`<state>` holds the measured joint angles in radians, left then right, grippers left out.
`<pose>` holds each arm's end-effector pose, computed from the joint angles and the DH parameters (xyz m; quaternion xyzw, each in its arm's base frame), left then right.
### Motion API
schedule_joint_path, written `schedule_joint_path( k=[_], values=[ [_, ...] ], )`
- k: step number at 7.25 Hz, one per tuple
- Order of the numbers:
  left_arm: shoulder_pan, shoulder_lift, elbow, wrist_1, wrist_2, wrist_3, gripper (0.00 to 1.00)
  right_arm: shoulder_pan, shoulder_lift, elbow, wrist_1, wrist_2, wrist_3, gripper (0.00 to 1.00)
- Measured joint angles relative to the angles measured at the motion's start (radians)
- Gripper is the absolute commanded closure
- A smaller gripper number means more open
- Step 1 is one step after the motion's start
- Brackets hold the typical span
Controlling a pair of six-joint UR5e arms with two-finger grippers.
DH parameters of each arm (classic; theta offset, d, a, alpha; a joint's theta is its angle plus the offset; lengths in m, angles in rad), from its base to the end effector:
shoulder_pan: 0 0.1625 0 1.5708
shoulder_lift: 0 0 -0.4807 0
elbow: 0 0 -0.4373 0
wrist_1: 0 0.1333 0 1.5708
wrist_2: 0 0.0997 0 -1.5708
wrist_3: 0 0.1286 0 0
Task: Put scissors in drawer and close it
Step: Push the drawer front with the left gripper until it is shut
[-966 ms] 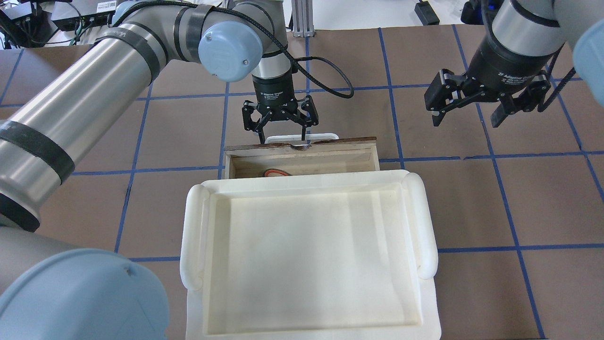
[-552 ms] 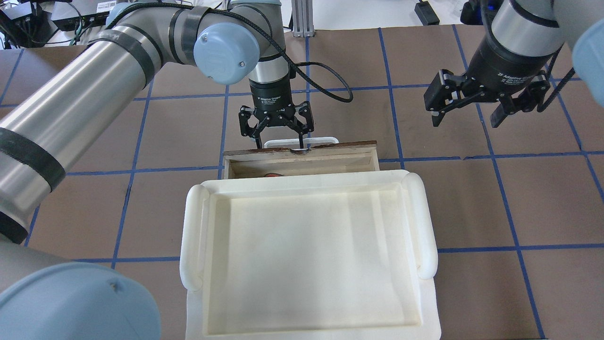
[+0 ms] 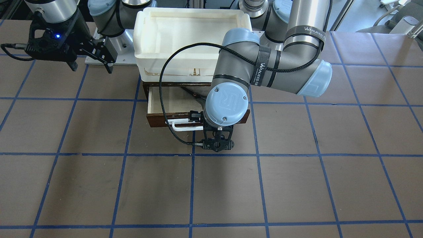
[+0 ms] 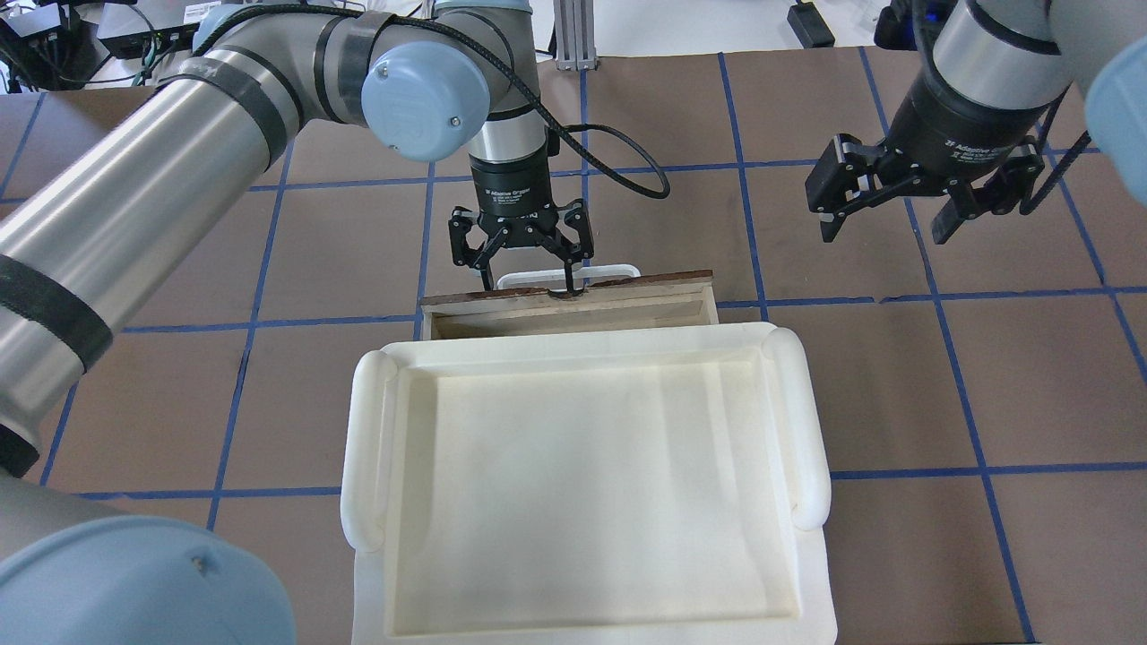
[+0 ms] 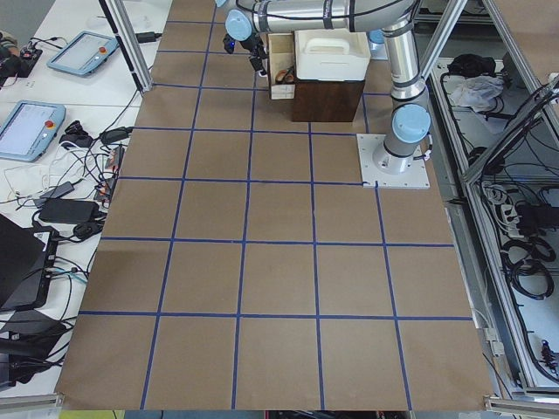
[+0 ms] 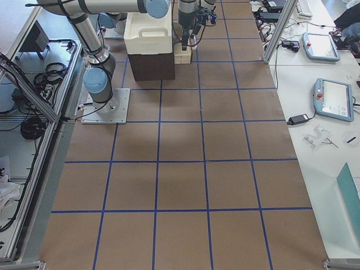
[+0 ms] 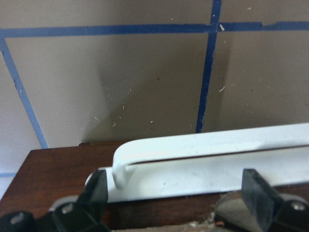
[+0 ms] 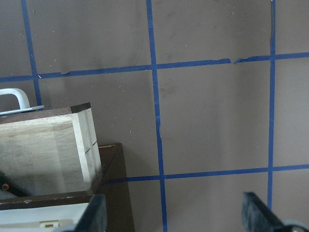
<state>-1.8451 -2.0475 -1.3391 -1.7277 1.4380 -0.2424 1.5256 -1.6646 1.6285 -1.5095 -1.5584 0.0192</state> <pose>-0.3307 -0.6203 0.3272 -0.0024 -0.9778 -0.2092 0.0120 0.1127 -0.4940 0.5258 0.0323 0.9994 0.0125 0.0064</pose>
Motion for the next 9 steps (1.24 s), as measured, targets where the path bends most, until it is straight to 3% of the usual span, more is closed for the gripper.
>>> schedule_joint_path(
  k=[9],
  values=[
    [-0.004, 0.033, -0.008, -0.031, -0.005, 0.0, 0.0, -0.001, -0.001, 0.001, 0.0, -0.002, -0.015, 0.0]
  ],
)
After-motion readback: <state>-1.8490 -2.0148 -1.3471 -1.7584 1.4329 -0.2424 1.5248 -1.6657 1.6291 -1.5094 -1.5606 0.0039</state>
